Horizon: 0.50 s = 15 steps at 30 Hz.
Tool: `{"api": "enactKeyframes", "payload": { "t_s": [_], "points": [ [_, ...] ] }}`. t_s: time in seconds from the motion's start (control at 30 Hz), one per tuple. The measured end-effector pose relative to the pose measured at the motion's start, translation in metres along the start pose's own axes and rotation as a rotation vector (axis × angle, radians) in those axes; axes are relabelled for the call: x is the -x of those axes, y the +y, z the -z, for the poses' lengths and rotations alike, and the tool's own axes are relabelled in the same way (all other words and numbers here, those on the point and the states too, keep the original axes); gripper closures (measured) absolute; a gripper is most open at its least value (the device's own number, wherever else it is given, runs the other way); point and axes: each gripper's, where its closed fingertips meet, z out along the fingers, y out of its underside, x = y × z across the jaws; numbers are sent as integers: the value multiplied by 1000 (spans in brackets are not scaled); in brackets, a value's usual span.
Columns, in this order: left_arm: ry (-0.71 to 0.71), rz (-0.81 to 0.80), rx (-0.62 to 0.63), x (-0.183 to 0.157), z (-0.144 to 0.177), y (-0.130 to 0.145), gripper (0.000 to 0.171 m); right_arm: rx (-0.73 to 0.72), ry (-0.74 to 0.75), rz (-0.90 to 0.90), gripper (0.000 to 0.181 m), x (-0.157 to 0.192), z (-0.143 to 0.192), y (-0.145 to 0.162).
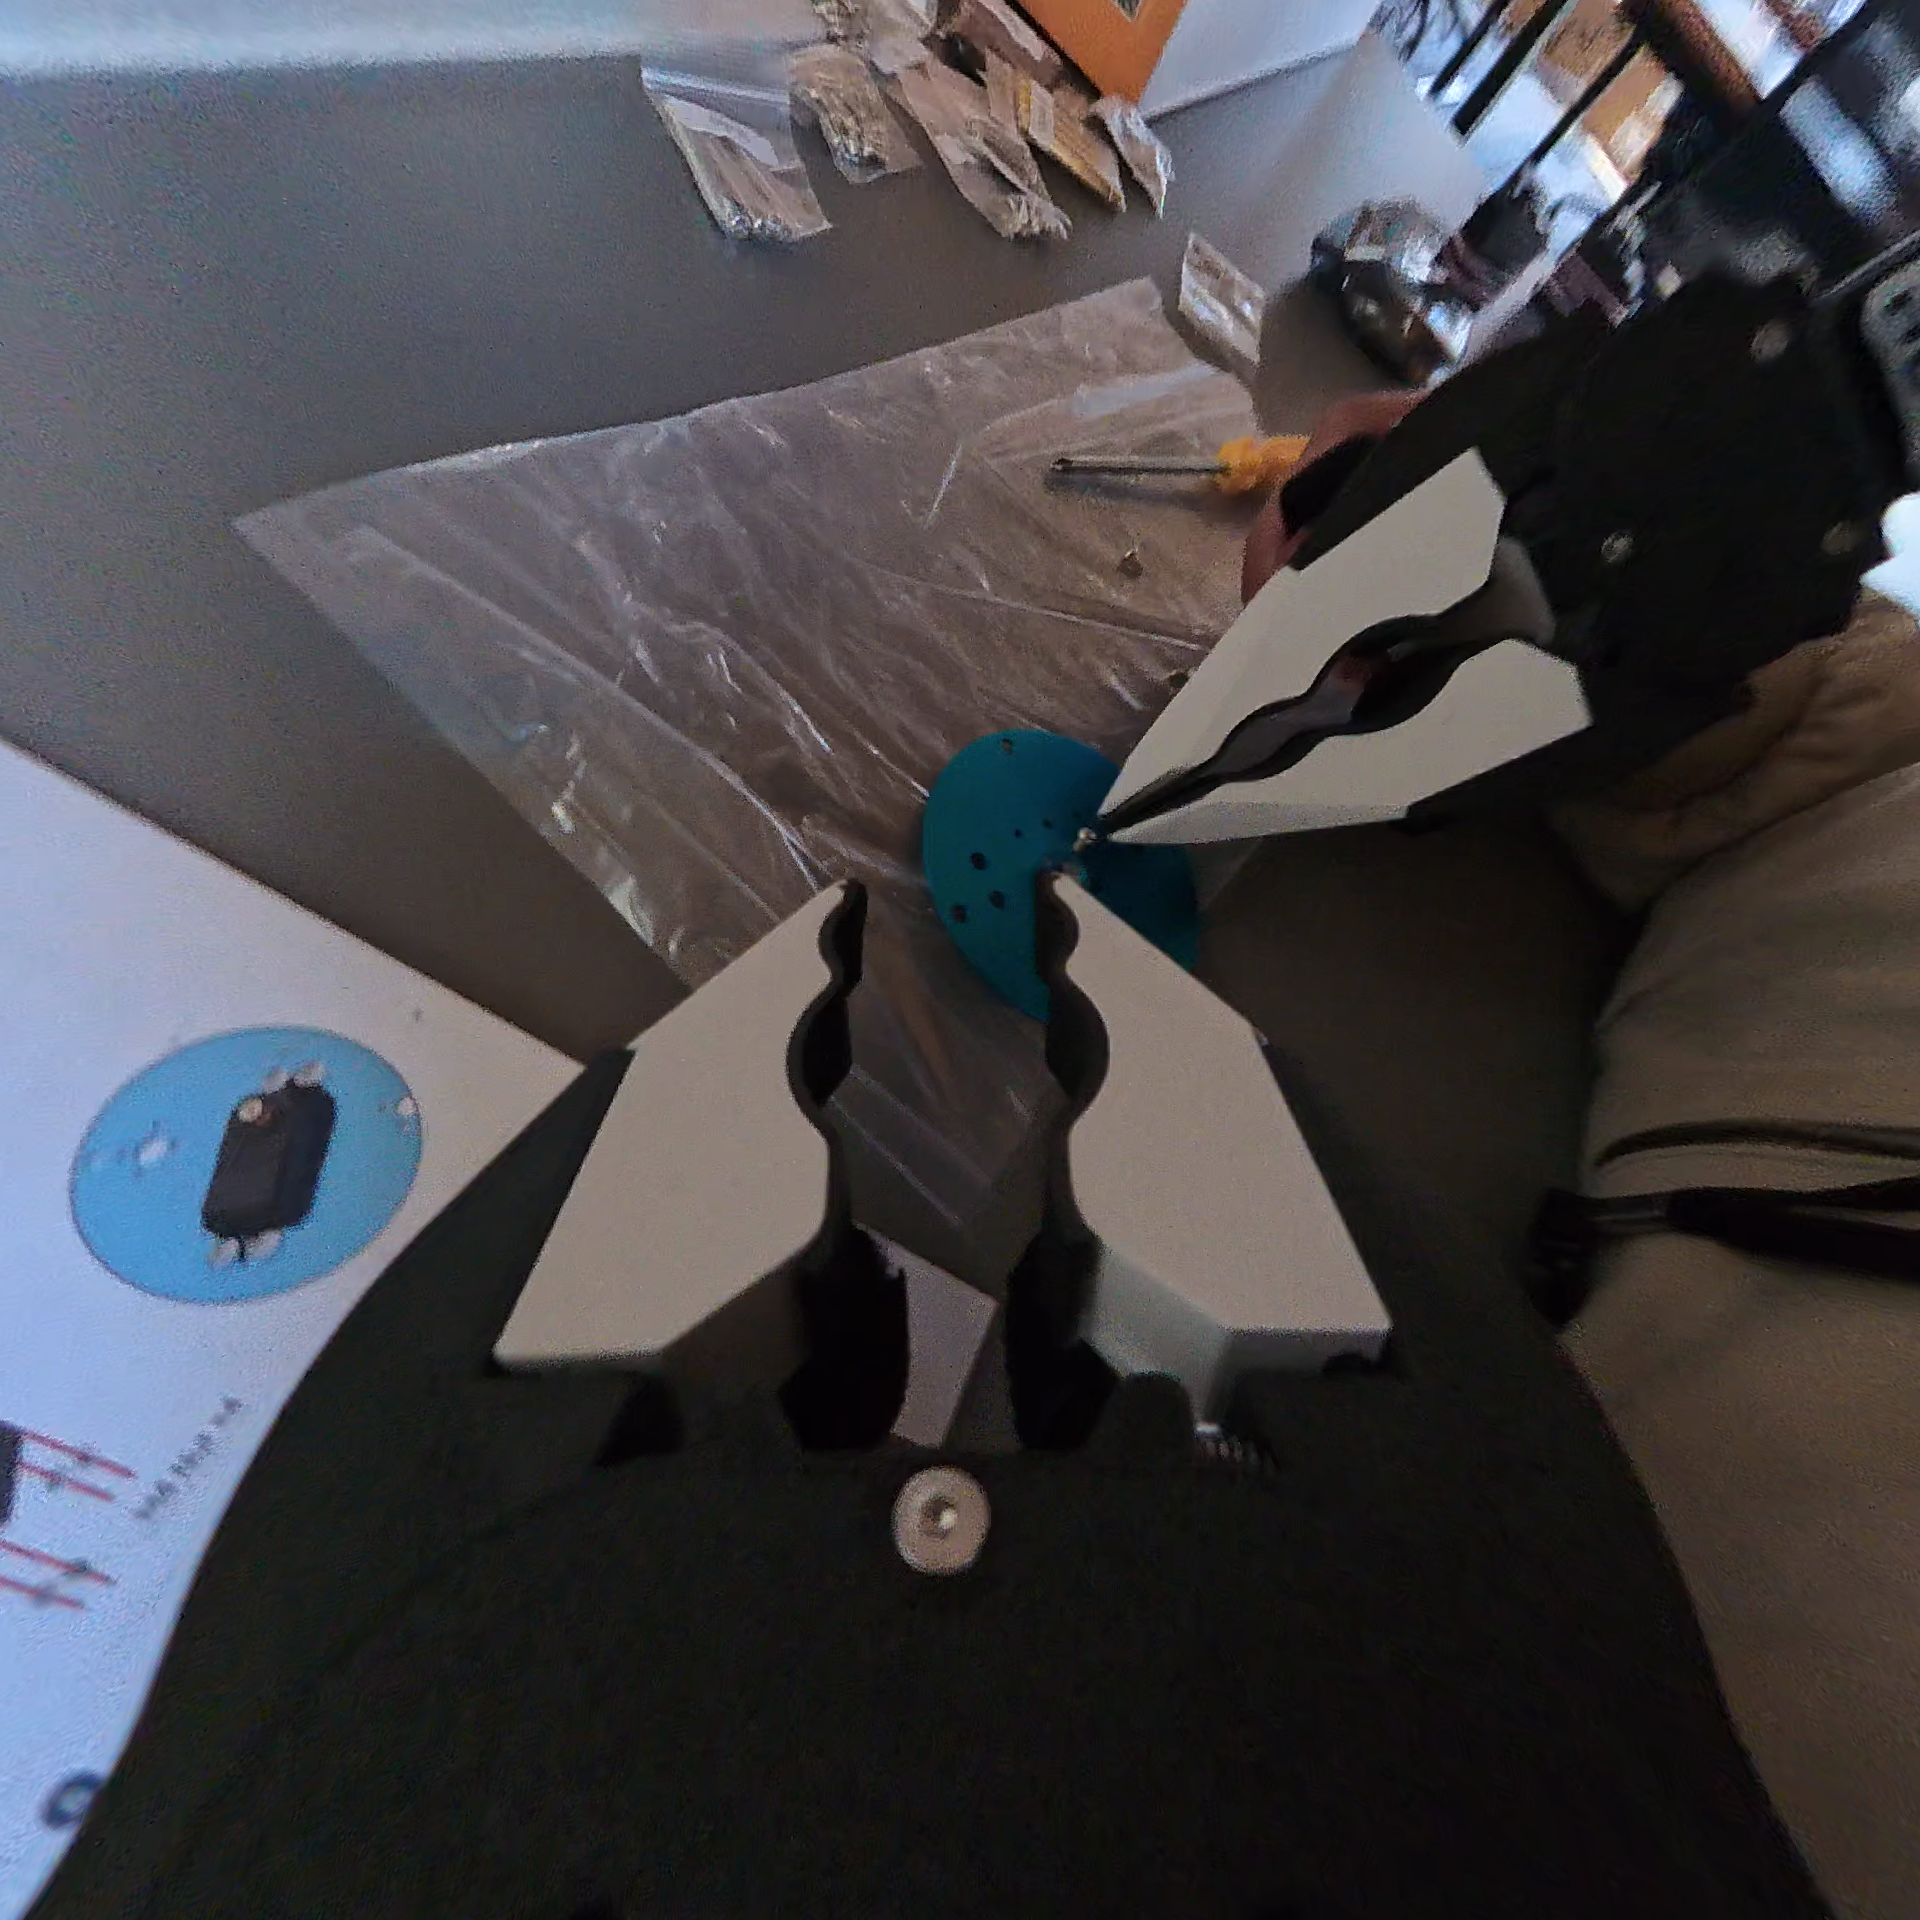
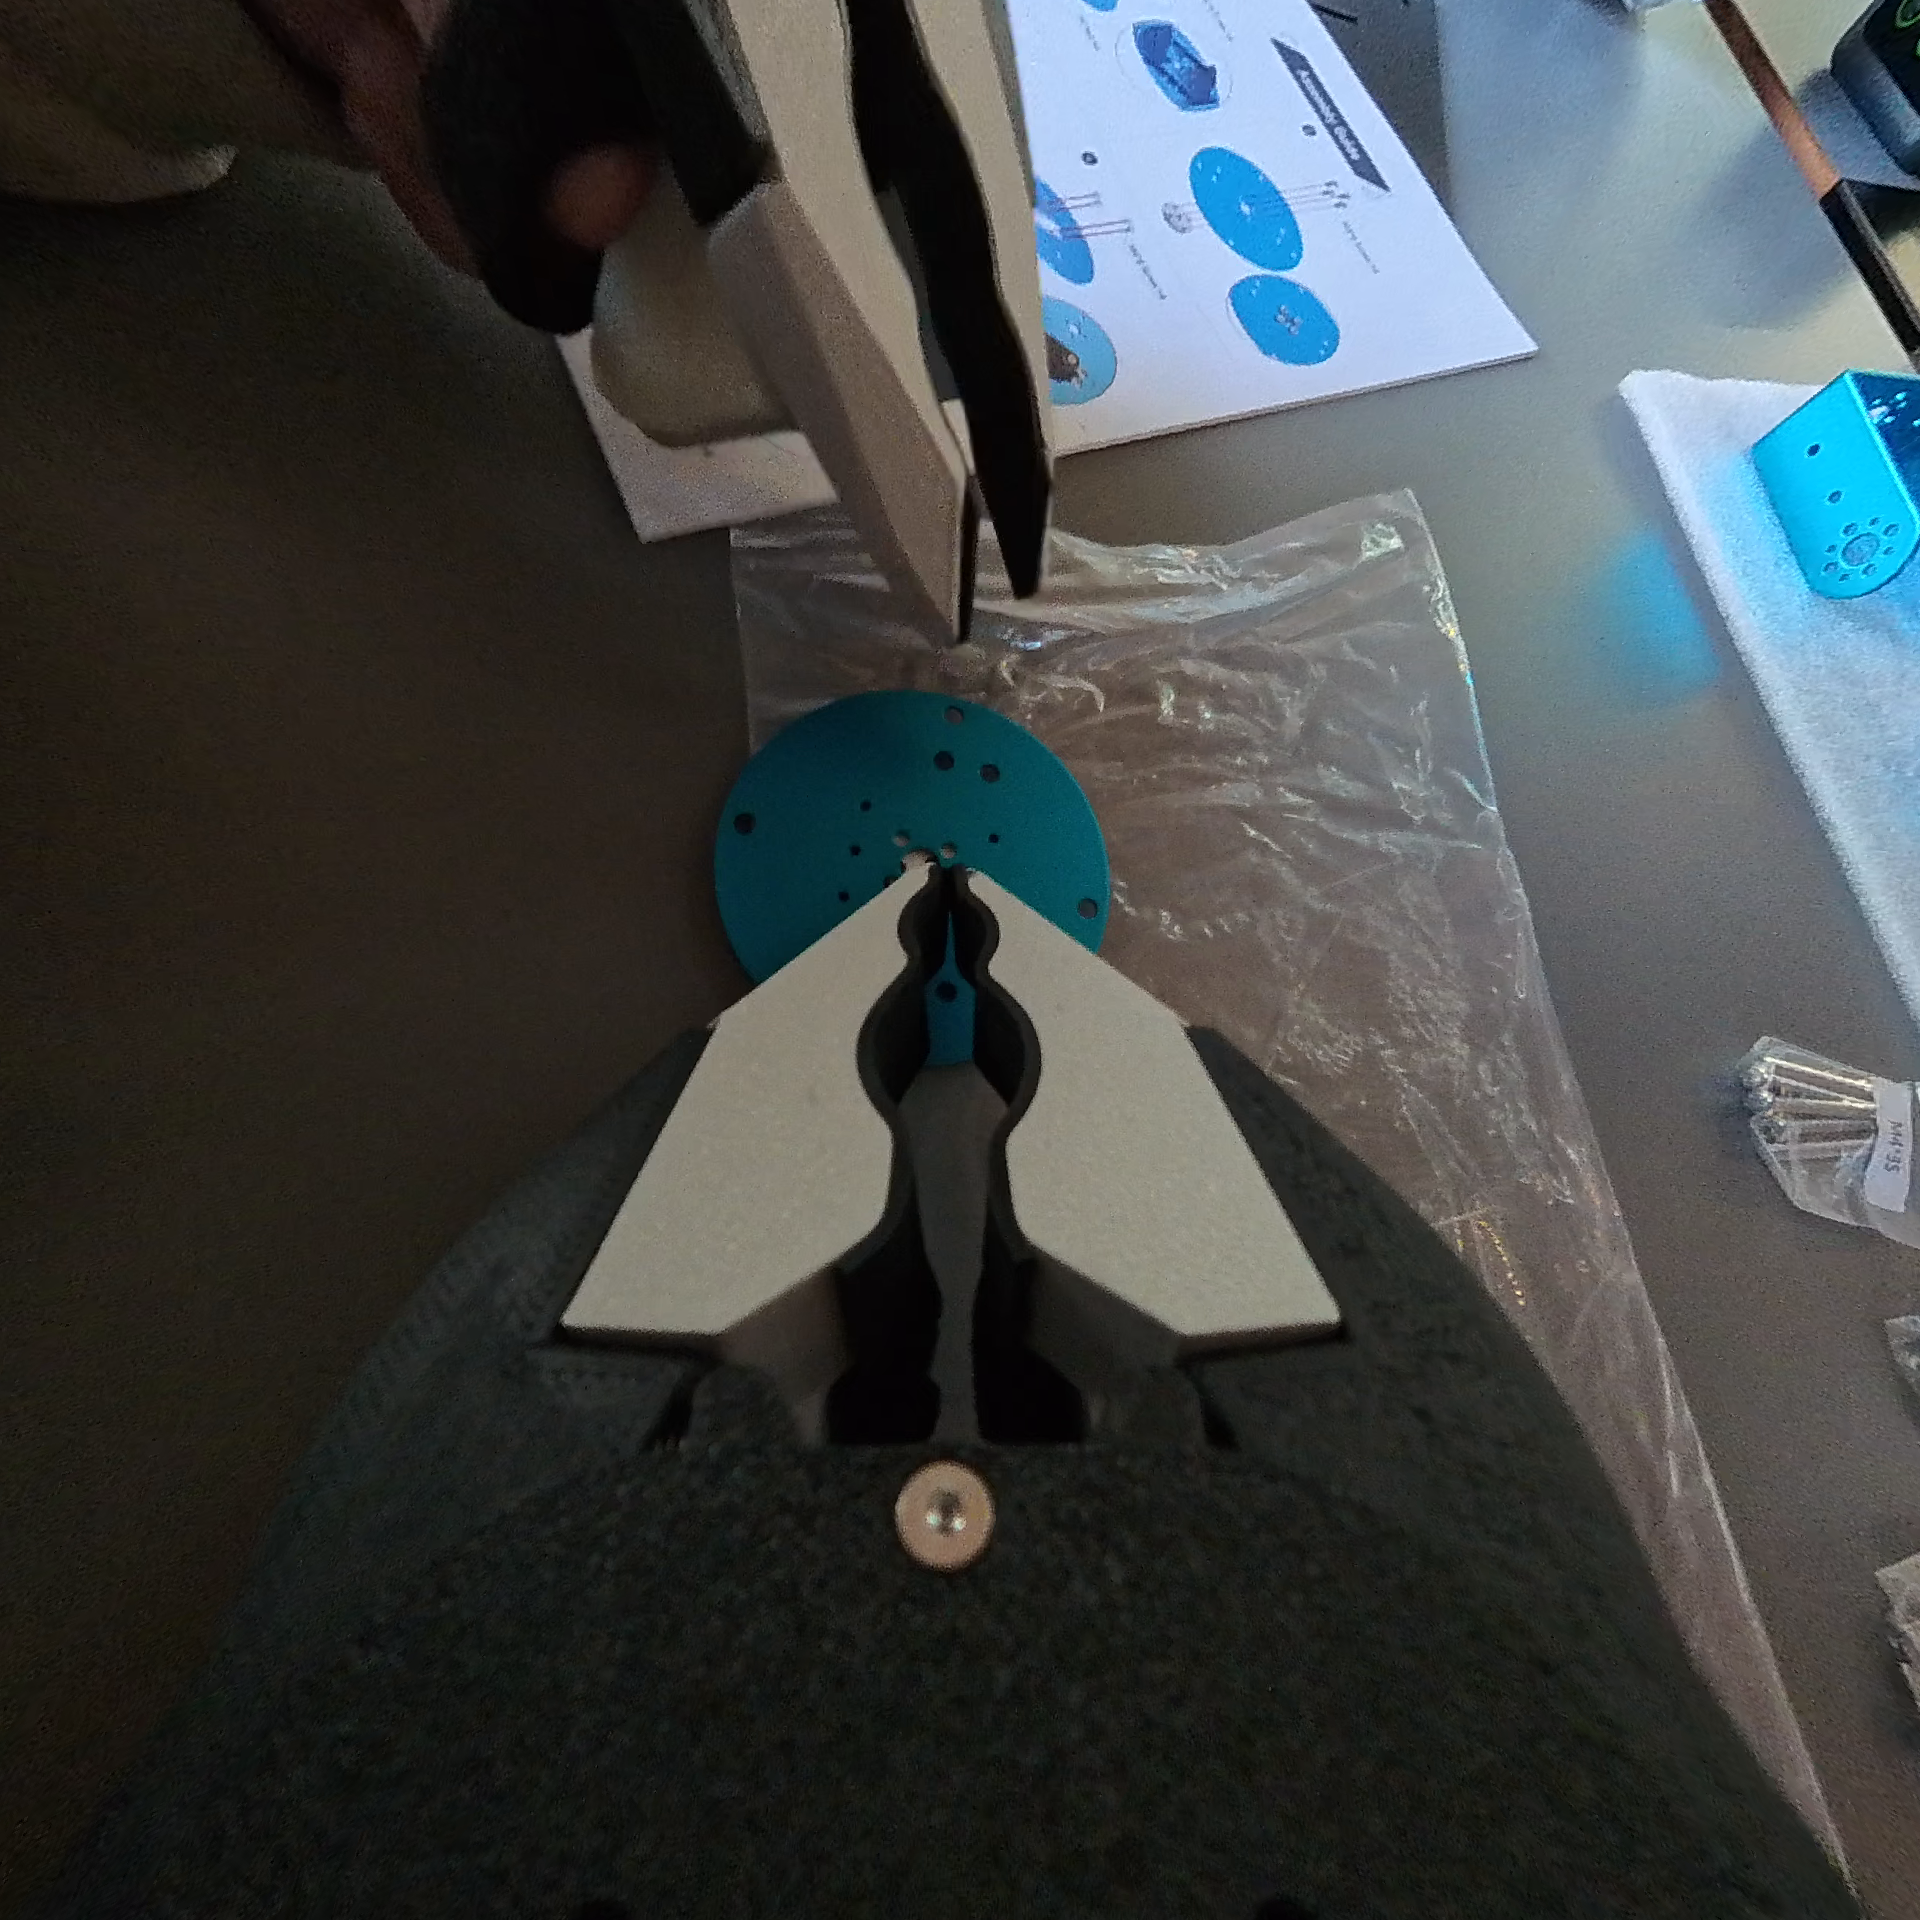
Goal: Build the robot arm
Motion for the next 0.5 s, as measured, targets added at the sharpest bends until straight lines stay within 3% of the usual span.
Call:
{"api": "enactKeyframes", "payload": {
  "t_s": [0.17, 0.37, 0.5],
  "points": [
    [15, 189, 12, 2, 1, 13, 138, -47, -44, -110, 178, -6, 9, 0],
    [29, 224, 32, -4, -5, 16, 138, -11, -249, -352, 142, -1, 17, 10],
    [34, 220, 60, -6, -10, 17, 139, 55, -198, -212, 114, 3, 19, 24]
  ]
}}
